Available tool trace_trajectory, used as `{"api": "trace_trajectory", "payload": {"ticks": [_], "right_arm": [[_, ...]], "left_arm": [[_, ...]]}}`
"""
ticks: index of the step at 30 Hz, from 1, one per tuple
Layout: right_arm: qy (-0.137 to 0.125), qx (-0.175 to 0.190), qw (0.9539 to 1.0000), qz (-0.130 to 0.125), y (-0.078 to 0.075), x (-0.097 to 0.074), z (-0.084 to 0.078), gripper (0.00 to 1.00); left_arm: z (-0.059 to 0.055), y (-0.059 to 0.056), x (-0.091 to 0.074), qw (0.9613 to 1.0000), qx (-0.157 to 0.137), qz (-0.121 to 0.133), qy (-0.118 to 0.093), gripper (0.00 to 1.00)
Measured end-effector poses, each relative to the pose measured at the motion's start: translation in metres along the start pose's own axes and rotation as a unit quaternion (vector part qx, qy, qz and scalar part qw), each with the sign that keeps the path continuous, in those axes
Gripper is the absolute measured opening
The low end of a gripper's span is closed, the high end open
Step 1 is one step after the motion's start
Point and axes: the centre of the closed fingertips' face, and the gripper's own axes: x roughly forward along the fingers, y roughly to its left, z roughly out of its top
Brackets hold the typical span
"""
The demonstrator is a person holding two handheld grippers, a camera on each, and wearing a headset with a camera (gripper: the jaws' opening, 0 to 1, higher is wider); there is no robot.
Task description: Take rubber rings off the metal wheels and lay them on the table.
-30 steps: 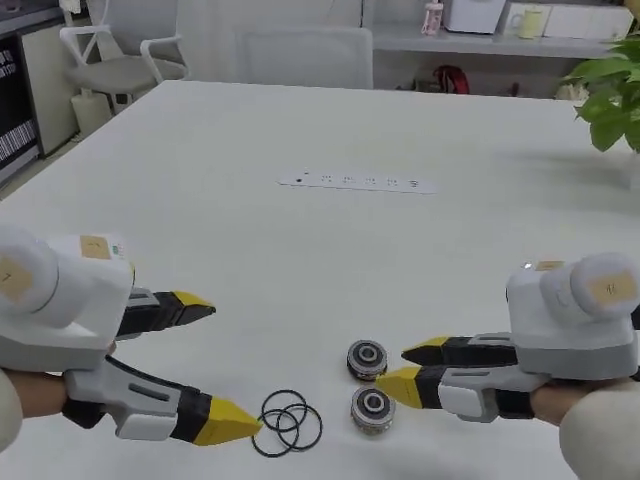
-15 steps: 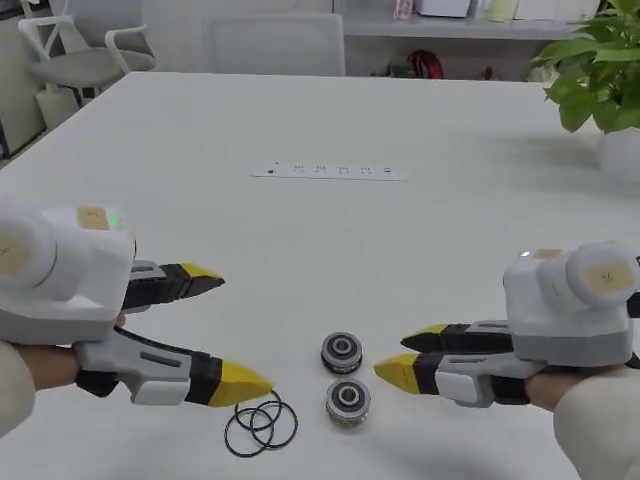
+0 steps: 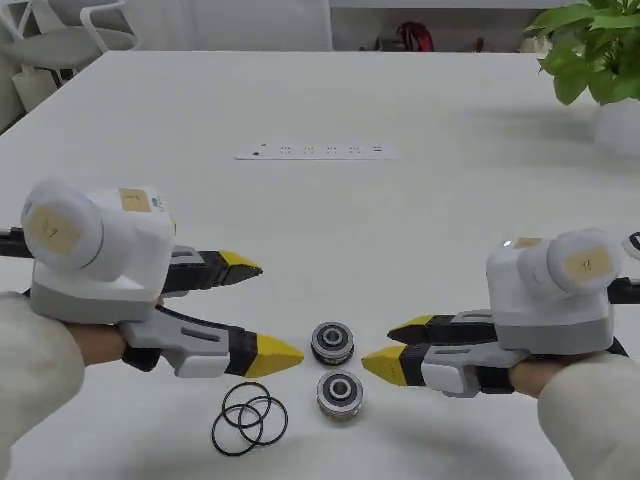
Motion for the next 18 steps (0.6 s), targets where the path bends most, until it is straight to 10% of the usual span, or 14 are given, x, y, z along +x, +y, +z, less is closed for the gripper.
{"api": "trace_trajectory", "payload": {"ticks": [18], "right_arm": [[0.012,-0.008,0.9997,0.020,-0.002,0.020,0.001,0.26]], "left_arm": [[0.001,0.000,0.041,0.9997,0.005,-0.024,0.002,0.31]]}}
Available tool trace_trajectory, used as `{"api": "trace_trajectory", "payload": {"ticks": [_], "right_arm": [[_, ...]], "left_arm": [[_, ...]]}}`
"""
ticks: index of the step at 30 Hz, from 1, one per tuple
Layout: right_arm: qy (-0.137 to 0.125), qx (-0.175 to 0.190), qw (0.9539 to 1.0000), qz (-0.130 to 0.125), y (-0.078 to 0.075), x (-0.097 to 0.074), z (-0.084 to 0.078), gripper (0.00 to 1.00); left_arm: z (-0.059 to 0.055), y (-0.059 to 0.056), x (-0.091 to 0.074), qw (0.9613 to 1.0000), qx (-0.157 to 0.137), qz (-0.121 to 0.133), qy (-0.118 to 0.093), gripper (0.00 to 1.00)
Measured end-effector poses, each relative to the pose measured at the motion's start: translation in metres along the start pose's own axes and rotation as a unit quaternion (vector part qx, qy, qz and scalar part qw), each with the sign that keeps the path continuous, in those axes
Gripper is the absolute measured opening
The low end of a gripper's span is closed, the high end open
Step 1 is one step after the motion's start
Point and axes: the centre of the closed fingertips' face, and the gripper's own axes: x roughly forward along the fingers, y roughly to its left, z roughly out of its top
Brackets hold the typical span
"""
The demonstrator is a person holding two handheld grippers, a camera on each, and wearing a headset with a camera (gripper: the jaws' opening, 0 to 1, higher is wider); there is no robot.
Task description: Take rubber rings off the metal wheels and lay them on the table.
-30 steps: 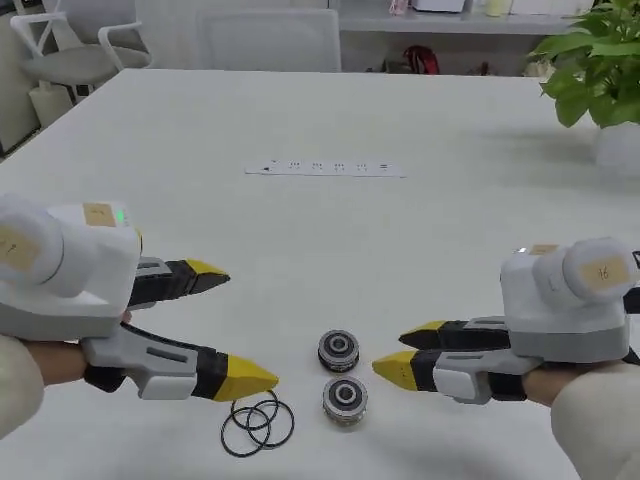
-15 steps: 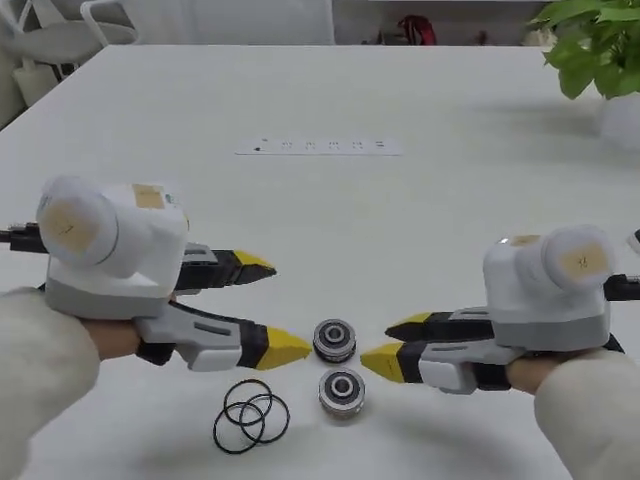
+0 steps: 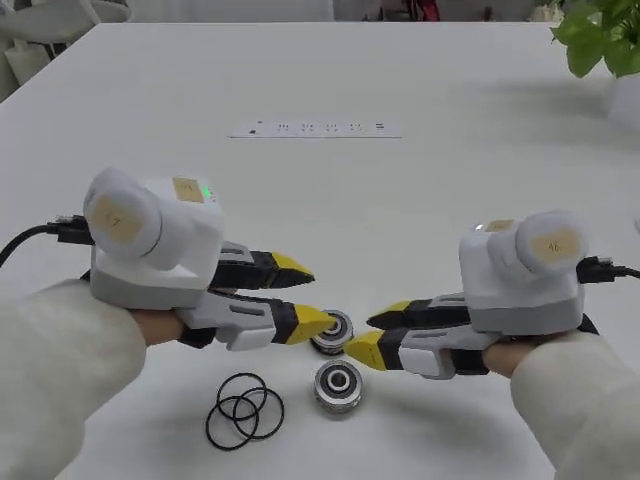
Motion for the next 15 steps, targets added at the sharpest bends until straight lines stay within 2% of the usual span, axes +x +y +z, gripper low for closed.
{"api": "trace_trajectory", "payload": {"ticks": [5,8,15], "right_arm": [[0.011,-0.015,0.9998,0.002,0.000,0.005,-0.003,0.25],[0.015,-0.019,0.9997,0.003,0.000,0.007,-0.004,0.25],[0.022,-0.028,0.9994,0.004,0.000,0.010,-0.006,0.22]], "left_arm": [[-0.005,-0.004,0.009,0.9999,0.003,-0.010,0.010,0.27],[-0.013,-0.006,0.015,0.9995,0.010,-0.016,0.026,0.27],[-0.022,-0.006,0.022,0.9988,0.013,-0.019,0.043,0.23]]}}
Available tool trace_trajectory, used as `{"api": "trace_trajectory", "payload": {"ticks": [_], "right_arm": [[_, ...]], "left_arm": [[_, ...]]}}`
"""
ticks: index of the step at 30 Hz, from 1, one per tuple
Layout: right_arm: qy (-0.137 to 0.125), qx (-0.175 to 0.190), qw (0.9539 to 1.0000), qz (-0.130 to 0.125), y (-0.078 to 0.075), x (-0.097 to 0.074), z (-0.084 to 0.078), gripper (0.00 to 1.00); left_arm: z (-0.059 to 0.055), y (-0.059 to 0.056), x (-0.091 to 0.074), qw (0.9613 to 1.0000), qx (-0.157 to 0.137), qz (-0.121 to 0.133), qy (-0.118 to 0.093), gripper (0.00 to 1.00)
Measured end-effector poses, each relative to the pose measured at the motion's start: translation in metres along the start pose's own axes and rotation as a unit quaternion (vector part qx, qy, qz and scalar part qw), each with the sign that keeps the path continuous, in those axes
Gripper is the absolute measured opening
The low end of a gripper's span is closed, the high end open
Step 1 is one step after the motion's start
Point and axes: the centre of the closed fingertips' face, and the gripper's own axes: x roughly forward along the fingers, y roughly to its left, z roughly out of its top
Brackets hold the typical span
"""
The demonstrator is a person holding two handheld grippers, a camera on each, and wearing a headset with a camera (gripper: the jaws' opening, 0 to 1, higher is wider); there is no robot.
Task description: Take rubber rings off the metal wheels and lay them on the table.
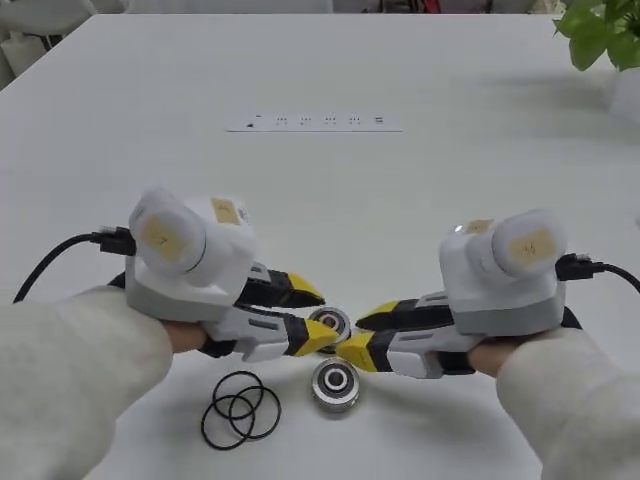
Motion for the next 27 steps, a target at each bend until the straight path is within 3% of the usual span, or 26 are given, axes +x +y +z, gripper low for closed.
{"api": "trace_trajectory", "payload": {"ticks": [4,10,16,21,27], "right_arm": [[0.001,-0.005,1.0000,0.000,-0.0002,0.0013,0.0003,0.20],[0.001,-0.008,1.0000,0.002,0.0003,0.0051,-0.0008,0.18],[0.015,-0.048,0.9987,-0.010,-0.0019,0.0048,-0.0048,0.10],[0.006,-0.036,0.9992,-0.016,-0.0050,0.0021,-0.0039,0.01],[0.004,-0.023,0.9994,-0.025,-0.0060,0.0017,-0.0039,0.00]], "left_arm": [[-0.0075,-0.0009,0.0008,0.9998,0.008,-0.003,0.016,0.18],[-0.0092,0.0021,0.0008,0.9999,0.008,-0.005,0.014,0.15],[-0.0088,0.0031,0.0021,0.9999,0.006,-0.002,0.014,0.14],[-0.0081,0.0023,0.0022,0.9999,0.004,-0.004,0.013,0.14],[-0.0079,0.0014,0.0024,0.9998,0.010,-0.005,0.014,0.14]]}}
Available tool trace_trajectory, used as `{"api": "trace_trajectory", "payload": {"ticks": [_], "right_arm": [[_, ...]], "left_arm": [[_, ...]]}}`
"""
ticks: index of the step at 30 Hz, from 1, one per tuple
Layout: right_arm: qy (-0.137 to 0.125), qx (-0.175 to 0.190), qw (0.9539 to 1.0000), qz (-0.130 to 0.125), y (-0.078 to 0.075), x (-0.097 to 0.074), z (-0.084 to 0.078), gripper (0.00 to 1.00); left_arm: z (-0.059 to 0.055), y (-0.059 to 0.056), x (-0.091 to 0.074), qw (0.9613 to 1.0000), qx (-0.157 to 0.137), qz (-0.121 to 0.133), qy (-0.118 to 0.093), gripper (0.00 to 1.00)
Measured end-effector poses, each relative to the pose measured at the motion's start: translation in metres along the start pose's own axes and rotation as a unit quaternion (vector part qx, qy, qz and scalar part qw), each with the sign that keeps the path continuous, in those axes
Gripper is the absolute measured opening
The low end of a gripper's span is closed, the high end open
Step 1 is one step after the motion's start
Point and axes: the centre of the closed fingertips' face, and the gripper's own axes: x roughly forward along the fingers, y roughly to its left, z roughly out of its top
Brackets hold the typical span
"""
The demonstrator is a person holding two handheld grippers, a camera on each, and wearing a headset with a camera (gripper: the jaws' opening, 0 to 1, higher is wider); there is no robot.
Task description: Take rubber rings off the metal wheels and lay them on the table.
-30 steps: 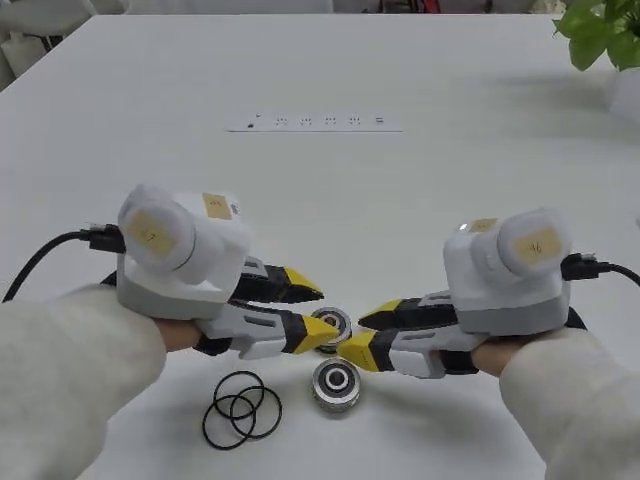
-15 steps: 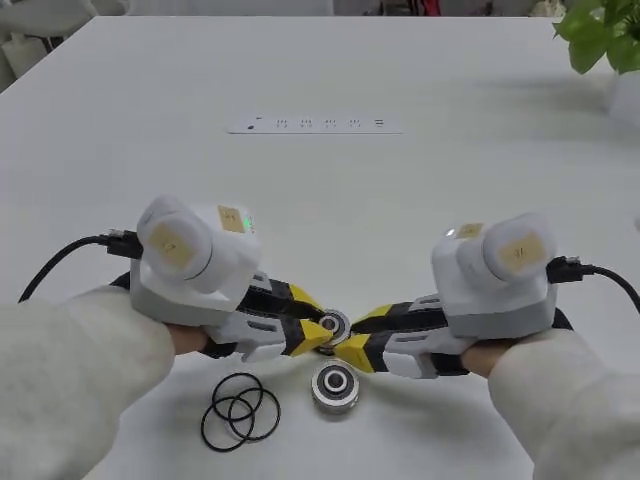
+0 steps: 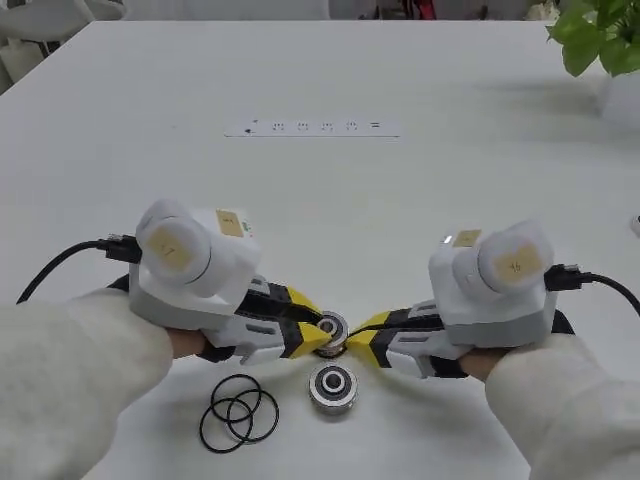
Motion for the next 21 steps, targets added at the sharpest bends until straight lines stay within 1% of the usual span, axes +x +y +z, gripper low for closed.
{"api": "trace_trajectory", "payload": {"ticks": [2,3,4,8,12,19,21], "right_arm": [[-0.006,0.042,0.9991,0.005,0.000,0.000,-0.001,0.00],[-0.008,0.068,0.9976,0.010,0.000,-0.001,-0.001,0.00],[-0.013,0.077,0.9969,0.010,-0.001,-0.002,-0.001,0.00],[-0.024,0.099,0.9947,0.011,-0.001,-0.004,-0.002,0.00],[-0.041,0.139,0.9894,0.015,-0.002,-0.006,-0.001,0.00],[-0.057,0.163,0.9849,0.016,-0.002,-0.010,0.004,0.00],[-0.076,0.192,0.9782,0.024,-0.001,-0.011,0.011,0.00]], "left_arm": [[0.000,0.000,0.000,1.0000,-0.001,-0.001,0.000,0.14],[0.000,-0.001,0.000,1.0000,0.001,-0.003,0.000,0.14],[0.000,-0.001,0.000,1.0000,0.003,-0.003,0.001,0.14],[0.000,-0.001,-0.001,1.0000,0.005,-0.004,0.001,0.14],[0.000,-0.002,-0.001,1.0000,0.007,-0.003,0.002,0.14],[0.000,-0.003,-0.002,1.0000,0.008,-0.001,0.003,0.14],[-0.001,-0.003,-0.002,1.0000,0.009,0.000,0.003,0.14]]}}
